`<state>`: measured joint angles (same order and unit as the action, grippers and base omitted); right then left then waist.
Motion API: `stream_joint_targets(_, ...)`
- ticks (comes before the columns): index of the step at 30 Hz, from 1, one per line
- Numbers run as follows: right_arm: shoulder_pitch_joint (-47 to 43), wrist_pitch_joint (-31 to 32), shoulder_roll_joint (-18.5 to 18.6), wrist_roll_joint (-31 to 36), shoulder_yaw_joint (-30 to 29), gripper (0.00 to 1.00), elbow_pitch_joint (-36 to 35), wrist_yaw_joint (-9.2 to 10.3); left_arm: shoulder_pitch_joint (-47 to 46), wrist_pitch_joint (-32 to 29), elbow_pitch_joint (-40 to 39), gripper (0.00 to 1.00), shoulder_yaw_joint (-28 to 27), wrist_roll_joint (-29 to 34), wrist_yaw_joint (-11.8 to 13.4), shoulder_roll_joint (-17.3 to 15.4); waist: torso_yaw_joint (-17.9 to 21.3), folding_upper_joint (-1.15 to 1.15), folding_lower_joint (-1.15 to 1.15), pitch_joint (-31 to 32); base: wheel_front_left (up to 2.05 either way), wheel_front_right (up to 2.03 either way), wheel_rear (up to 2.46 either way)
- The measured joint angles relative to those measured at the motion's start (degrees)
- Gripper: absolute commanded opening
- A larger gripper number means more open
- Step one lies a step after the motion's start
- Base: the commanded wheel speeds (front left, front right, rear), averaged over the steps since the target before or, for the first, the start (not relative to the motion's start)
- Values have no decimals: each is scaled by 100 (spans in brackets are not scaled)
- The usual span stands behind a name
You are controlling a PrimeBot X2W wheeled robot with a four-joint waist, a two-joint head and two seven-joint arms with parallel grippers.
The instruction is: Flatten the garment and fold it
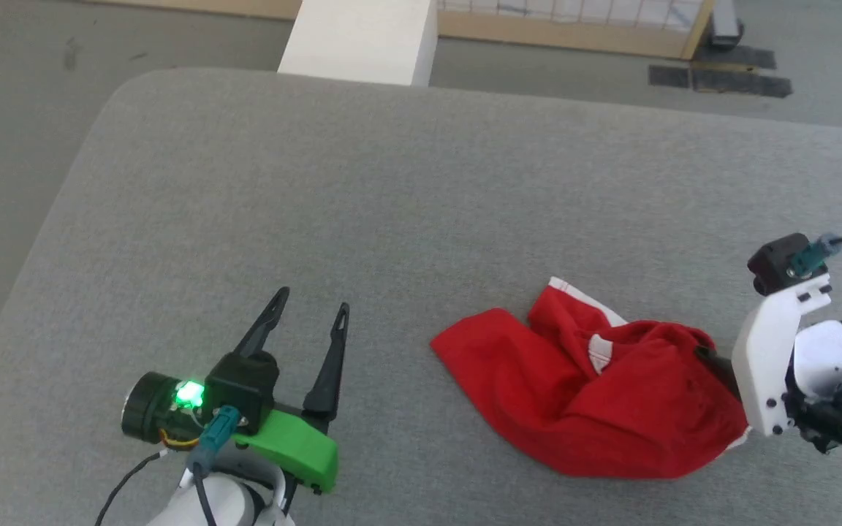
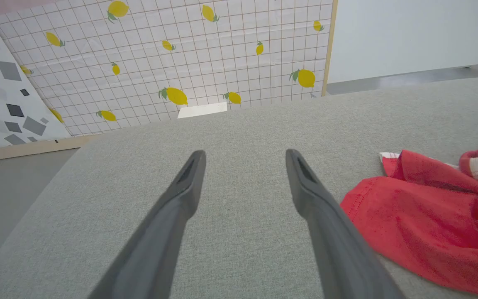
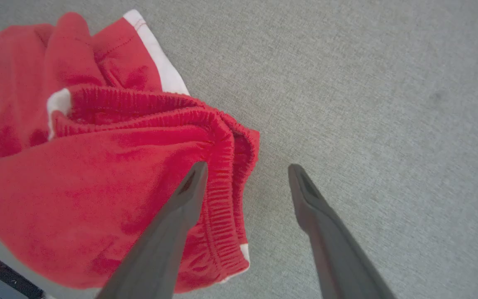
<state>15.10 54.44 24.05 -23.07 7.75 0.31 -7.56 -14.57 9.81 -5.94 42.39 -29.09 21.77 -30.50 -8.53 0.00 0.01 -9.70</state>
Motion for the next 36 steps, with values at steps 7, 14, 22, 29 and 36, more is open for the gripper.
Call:
stream_joint_targets(7, 395, 387, 325, -159, 472, 100, 566, 0, -188, 94, 110, 100, 63, 140, -31, 157, -362, 0, 0, -305, 0, 0, 0)
stream_joint_targets(14, 494, 247, 476, -171, 748, 88, 859, 1, -277, 146, 183, 100, 82, 145, -57, 191, -677, 0, 0, -539, 0, 0, 0)
stream_joint_targets(22, 483, -347, 426, -302, 657, 0, 905, 0, -273, 154, 309, 100, 132, 142, -57, 220, -697, 0, 0, -523, 0, 0, 0)
stream_joint_targets(29, 493, -1110, 241, -526, -259, 0, 947, 0, -254, 88, 336, 100, 163, 115, -82, 222, -403, 0, 0, -278, 0, 0, 0)
stream_joint_targets(36, 455, -1789, -23, -223, -1513, 0, 975, 0, -238, 79, 331, 100, 148, 51, -69, 225, -42, 0, -1, -62, 0, 0, 0)
